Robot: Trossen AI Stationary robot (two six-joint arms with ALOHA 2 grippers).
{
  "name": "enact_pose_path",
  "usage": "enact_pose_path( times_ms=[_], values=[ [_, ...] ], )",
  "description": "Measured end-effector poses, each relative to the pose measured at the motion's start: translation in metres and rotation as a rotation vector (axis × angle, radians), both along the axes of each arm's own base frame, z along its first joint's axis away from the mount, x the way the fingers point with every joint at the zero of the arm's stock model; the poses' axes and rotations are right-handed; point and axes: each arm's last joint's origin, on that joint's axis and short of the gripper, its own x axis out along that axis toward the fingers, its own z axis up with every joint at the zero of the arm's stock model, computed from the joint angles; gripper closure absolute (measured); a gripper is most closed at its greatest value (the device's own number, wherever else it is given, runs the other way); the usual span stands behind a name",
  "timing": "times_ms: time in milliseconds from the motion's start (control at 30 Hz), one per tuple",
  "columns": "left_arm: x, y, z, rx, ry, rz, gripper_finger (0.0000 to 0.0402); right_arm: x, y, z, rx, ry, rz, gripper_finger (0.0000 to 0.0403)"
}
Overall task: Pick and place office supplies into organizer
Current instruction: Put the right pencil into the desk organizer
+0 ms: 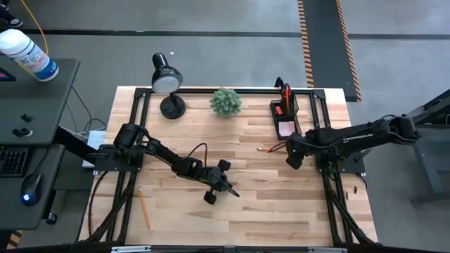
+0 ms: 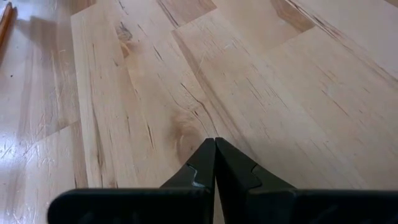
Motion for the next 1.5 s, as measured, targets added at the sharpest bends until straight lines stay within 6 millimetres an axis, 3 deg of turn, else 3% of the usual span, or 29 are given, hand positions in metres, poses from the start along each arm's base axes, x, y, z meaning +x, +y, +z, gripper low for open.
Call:
enact_pose_path(
  times_ms=[700, 867, 1200, 1500],
  values=[
    [0.0, 0.0, 0.0, -0.006, 0.0, -0.013, 0.0401, 0.014, 0.001, -0.017, 0.051, 0.08, 0.088, 0.0217],
    [0.0, 0.0, 0.0, -0.006, 0.0, -0.013, 0.0401, 0.015, 0.002, -0.017, 0.071, 0.074, 0.106, 0.0257],
    [0.0, 0.0, 0.0, -0.006, 0.0, -0.012, 0.0401, 0.018, 0.004, -0.018, 0.139, 0.036, 0.145, 0.0389],
    [0.0, 0.0, 0.0, -0.005, 0.0, -0.012, 0.0401, 0.019, 0.004, -0.018, 0.145, 0.024, 0.157, 0.0399]
  ],
)
